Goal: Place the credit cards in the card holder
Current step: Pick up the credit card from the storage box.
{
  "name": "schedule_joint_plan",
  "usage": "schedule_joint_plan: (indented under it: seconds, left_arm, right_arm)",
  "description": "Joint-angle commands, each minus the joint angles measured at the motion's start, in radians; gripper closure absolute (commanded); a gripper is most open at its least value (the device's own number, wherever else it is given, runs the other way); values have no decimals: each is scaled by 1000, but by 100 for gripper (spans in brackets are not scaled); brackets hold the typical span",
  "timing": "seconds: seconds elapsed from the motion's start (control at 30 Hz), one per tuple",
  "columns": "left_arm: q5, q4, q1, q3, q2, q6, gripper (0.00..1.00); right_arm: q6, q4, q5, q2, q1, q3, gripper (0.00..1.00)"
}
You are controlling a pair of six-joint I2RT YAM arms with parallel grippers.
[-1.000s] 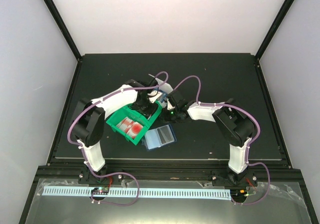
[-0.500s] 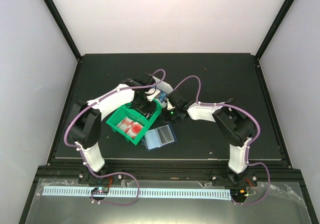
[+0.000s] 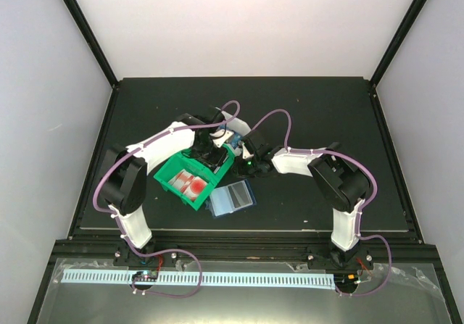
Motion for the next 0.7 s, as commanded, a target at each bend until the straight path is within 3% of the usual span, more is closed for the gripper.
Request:
schedule_joint_plan:
  seconds: [0.0,0.37,0.67]
  left_arm:
    - [32,-30,12,-9,6,0,94]
    - [-117,-11,18,-8,-90,-42,98]
    - [-205,89,19,-69,-330,-97,98]
  right_arm:
    - [7,16,-10,7,-6,8,75]
    - [-5,18,-2,-21,-6,9,75]
    - [-41,-9,67,-125,-5,-2,72]
